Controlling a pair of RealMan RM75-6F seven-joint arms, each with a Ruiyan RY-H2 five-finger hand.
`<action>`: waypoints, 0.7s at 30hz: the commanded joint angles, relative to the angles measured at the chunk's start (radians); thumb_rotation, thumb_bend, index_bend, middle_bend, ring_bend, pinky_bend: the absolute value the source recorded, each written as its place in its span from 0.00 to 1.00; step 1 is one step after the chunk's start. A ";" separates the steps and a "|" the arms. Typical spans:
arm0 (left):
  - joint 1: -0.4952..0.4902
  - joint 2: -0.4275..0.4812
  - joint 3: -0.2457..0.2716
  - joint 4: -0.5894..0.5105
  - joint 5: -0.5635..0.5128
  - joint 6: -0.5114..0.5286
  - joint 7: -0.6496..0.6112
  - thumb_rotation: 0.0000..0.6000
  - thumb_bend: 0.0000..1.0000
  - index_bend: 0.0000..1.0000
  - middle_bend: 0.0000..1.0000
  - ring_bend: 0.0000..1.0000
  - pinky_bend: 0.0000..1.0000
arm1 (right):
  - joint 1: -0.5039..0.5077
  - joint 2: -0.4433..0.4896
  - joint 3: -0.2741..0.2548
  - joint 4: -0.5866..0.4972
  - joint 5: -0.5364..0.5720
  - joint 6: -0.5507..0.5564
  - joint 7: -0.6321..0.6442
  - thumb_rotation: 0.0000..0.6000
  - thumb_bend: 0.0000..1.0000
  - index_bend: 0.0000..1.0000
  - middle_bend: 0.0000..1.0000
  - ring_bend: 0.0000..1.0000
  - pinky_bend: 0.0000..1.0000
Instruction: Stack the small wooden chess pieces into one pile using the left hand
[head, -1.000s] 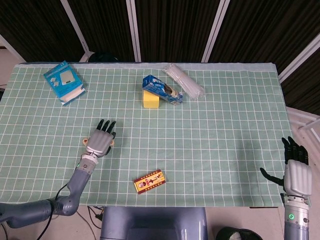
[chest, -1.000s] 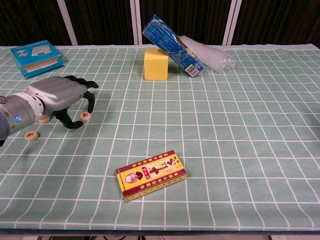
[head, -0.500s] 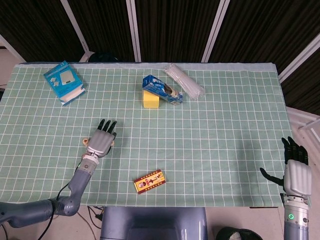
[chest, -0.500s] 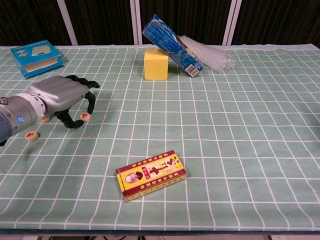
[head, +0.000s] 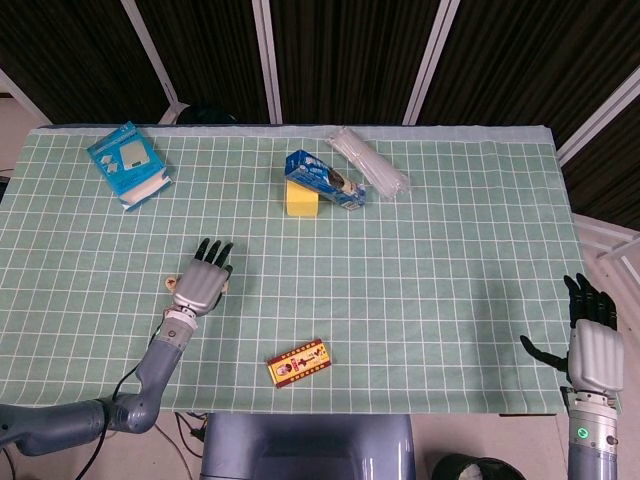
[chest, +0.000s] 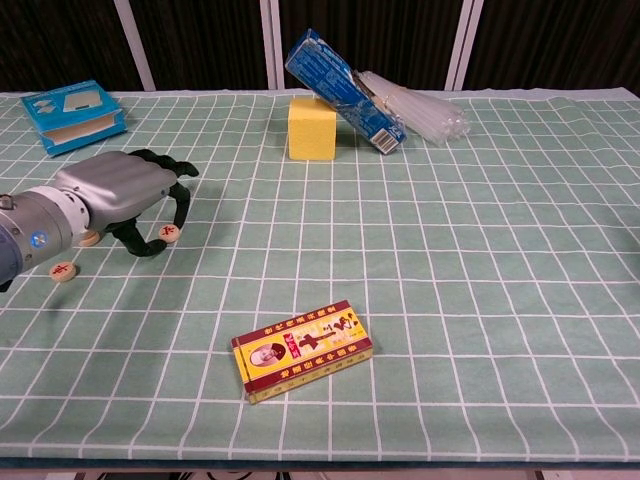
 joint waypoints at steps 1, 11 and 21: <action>0.004 0.016 -0.001 -0.018 0.013 0.012 -0.009 1.00 0.36 0.49 0.05 0.00 0.00 | 0.000 0.000 0.000 0.000 0.000 0.000 0.001 1.00 0.23 0.08 0.01 0.09 0.00; 0.065 0.134 0.030 -0.097 0.060 0.075 -0.060 1.00 0.36 0.49 0.05 0.00 0.00 | -0.001 0.001 -0.002 -0.002 -0.002 0.001 -0.001 1.00 0.23 0.08 0.01 0.09 0.00; 0.116 0.183 0.049 -0.020 0.105 0.060 -0.195 1.00 0.36 0.49 0.05 0.00 0.01 | 0.000 -0.002 -0.003 -0.006 -0.001 0.002 -0.011 1.00 0.23 0.08 0.01 0.09 0.00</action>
